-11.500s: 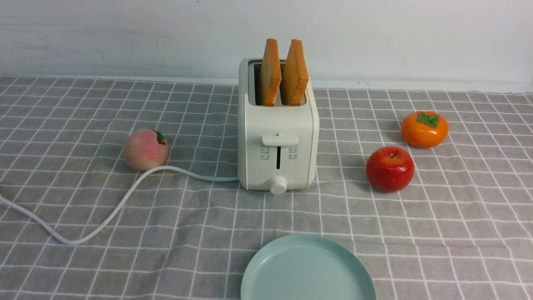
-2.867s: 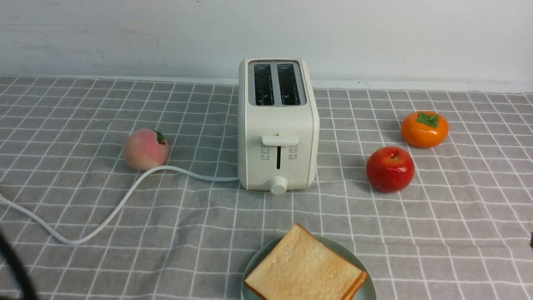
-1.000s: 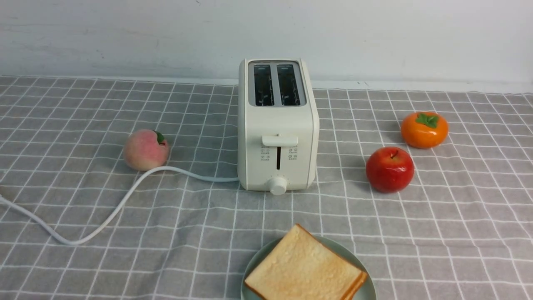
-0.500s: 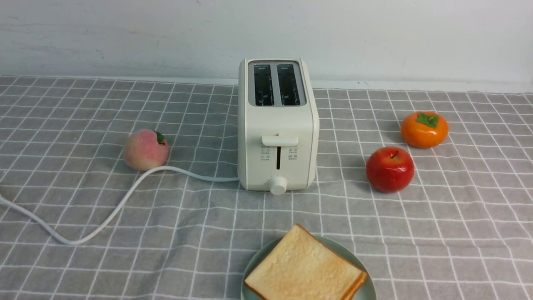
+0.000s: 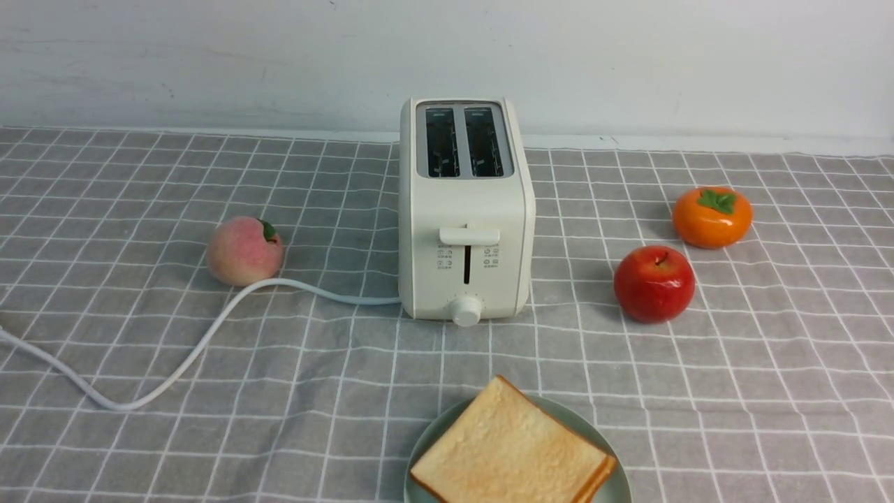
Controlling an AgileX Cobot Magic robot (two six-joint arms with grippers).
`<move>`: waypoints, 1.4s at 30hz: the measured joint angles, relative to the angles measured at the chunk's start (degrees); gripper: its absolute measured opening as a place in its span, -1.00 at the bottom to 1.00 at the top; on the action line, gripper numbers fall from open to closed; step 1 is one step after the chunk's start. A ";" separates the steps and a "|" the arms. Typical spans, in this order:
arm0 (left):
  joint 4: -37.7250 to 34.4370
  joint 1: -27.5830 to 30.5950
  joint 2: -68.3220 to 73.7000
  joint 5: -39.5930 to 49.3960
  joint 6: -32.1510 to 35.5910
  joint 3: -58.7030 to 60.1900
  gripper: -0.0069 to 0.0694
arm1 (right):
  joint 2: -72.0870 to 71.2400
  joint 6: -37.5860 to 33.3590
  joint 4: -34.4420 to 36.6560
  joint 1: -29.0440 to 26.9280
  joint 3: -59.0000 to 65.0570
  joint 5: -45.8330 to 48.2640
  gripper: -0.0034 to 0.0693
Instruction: Take toasted bread from bread machine on grey coffee table place on plate.
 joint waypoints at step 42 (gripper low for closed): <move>0.00 0.06 0.00 -0.08 0.00 0.00 -0.78 | -9.81 17.09 -22.59 -11.06 11.34 -10.36 -0.68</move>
